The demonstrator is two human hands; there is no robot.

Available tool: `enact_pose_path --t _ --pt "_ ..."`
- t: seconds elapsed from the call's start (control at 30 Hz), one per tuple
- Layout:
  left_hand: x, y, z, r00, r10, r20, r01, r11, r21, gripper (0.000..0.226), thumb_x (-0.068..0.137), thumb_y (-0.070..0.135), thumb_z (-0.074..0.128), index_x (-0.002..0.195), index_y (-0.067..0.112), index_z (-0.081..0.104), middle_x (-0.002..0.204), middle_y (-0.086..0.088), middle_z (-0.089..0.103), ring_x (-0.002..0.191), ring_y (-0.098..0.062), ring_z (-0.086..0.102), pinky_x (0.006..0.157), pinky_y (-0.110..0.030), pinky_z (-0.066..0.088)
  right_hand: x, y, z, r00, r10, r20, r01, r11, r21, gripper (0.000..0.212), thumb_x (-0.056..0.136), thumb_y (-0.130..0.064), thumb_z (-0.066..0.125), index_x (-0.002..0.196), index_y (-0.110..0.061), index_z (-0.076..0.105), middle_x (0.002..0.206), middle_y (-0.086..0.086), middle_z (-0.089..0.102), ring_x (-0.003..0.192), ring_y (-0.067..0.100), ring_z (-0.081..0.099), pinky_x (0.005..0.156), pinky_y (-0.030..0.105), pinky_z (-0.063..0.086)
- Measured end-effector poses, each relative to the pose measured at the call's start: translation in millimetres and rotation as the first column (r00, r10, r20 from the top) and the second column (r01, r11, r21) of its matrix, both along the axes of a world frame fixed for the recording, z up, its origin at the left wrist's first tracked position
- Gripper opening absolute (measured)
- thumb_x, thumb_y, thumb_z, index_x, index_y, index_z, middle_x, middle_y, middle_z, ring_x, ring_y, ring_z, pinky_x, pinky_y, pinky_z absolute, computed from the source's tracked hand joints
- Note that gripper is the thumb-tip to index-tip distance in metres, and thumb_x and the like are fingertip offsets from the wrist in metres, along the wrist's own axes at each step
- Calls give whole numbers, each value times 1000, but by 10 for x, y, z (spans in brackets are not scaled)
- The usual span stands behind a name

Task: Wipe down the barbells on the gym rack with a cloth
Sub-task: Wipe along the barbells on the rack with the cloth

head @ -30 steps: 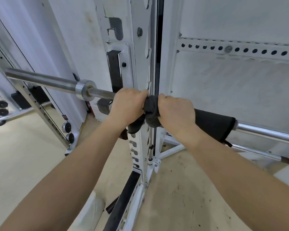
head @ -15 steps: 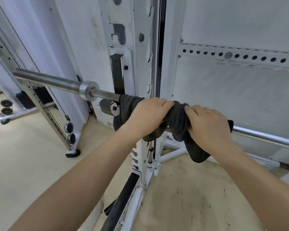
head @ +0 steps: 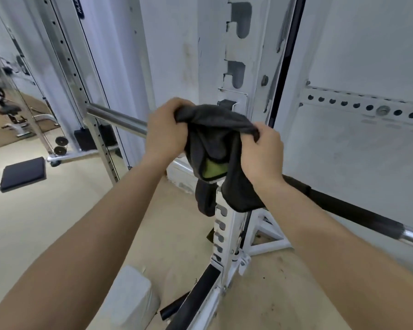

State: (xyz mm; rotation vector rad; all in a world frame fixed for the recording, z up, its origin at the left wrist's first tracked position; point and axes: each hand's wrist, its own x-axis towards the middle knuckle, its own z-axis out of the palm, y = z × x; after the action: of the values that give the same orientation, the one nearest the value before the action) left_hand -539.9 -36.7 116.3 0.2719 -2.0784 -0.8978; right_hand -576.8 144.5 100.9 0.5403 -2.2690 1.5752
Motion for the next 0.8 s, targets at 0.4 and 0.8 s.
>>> enact_pose_path --t 0.4,0.8 --pt "-46 200 -1237 832 -368 -414 340 -251 906 59 101 59 32 138 19 56 137 -7 61 124 -25 58 106 -44 44 -316 -1145 -93 973 232 12 -111 418 902 37 98 -21 39 132 -11 51 120 15 61 103 35 59 82 38 49" --pt "-327 135 -1233 805 -319 -501 409 -312 857 31 100 23 40 88 16 67 81 -8 64 78 -22 62 72 -35 47 18 -1108 -312 976 111 -188 124 428 895 16 99 -19 37 110 -14 48 104 4 52 78 23 47 66 35 34"
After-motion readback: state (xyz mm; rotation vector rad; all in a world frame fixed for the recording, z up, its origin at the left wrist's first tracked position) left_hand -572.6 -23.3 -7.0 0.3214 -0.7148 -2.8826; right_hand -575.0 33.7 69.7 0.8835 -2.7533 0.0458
